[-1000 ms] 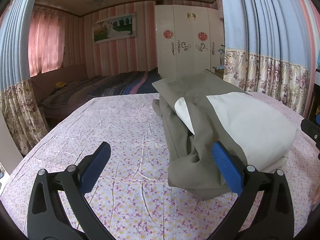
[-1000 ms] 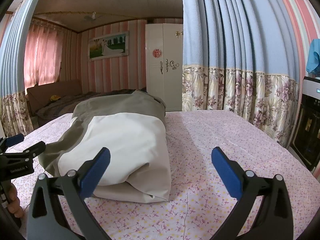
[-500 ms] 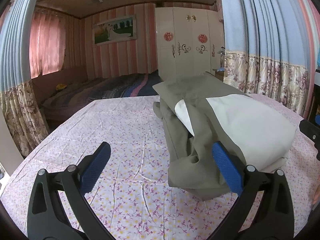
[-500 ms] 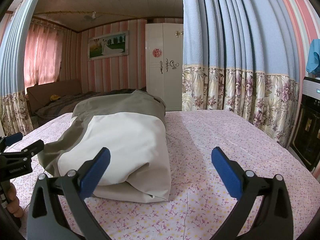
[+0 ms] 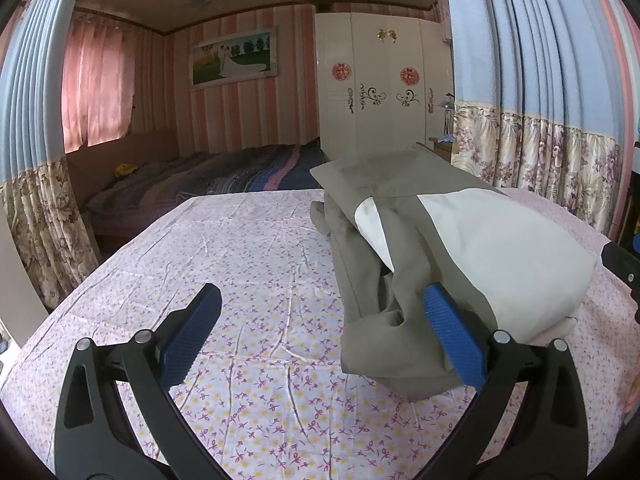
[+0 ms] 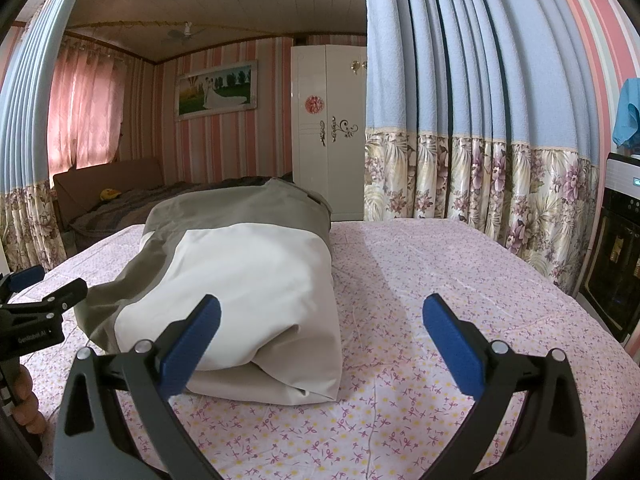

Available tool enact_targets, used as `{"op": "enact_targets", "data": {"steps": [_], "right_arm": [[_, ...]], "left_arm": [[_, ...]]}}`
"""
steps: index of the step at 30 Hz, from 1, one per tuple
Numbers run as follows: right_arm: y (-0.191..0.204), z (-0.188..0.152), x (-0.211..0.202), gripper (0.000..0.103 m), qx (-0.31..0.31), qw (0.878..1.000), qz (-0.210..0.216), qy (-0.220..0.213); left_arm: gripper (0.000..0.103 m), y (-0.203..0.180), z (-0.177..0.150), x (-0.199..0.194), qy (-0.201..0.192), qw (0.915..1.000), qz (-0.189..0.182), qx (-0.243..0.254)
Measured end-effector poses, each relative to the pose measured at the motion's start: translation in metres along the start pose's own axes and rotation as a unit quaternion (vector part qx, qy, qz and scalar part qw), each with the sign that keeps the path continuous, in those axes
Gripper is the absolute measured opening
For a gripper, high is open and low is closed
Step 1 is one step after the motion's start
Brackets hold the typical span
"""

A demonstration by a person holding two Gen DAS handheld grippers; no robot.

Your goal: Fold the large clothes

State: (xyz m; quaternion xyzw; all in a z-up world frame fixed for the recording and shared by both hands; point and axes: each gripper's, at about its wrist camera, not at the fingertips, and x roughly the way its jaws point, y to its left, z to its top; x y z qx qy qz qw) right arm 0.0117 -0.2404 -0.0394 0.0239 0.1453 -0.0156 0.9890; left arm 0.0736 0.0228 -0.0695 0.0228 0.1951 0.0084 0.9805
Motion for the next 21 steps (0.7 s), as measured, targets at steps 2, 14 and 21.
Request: {"op": "enact_targets", "data": {"steps": [2,14,21], "right_arm": [[-0.0001,0.0001,0.0001,0.101,0.0,1.0,0.0,0.0],[0.0003,-0.0004,0.0003,0.101,0.0,1.0,0.0,0.001],[0.0002,-0.0001,0.0001,0.101,0.0,1.0,0.0,0.001]], "left_arm": [[0.1,0.0004,-0.0001,0.0002,-0.001,1.0,-0.001,0.001],[0.1,0.0036,-0.0006,0.0055,0.015,0.9999,-0.005,-0.003],[0.1,0.0011,-0.0006,0.0046,0.014,0.9999,-0.004,0.001]]}}
